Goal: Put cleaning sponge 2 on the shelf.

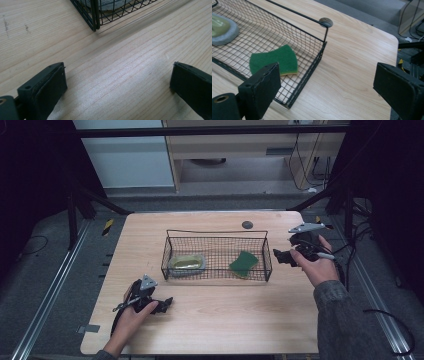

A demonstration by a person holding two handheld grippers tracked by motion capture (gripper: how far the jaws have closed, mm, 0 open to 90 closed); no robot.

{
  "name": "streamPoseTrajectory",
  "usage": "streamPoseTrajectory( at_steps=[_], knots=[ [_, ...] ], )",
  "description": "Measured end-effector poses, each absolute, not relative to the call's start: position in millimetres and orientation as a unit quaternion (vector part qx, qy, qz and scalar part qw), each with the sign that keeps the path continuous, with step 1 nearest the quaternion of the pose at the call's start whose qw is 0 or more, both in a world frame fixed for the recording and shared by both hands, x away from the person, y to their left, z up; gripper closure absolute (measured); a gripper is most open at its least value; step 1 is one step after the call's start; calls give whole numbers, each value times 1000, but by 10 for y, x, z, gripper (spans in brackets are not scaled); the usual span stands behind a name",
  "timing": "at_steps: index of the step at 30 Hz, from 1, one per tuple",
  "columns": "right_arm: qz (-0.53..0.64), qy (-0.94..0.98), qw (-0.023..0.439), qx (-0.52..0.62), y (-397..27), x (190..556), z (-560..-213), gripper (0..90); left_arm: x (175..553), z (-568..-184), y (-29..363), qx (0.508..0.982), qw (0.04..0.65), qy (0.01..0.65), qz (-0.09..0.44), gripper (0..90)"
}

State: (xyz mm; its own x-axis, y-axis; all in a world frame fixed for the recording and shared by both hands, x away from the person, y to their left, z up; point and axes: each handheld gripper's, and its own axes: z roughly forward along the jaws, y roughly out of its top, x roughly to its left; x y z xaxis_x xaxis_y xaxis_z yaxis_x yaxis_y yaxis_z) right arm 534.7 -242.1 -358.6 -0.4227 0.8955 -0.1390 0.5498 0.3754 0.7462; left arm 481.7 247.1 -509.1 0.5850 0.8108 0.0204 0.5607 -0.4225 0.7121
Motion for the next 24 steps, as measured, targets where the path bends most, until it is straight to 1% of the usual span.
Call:
streamPoseTrajectory(
  at_steps=[7, 24],
  knots=[
    [325, 759, 286, 486, -2601, 5248, -3681, 82, 4816, -5092, 2470, 822, 340, 417, 184, 0],
    [323, 743, 292, 508, -2918, 5063, -3982, 99, 4817, -5090, 2473, 824, 338, 416, 184, 0]
  ],
)
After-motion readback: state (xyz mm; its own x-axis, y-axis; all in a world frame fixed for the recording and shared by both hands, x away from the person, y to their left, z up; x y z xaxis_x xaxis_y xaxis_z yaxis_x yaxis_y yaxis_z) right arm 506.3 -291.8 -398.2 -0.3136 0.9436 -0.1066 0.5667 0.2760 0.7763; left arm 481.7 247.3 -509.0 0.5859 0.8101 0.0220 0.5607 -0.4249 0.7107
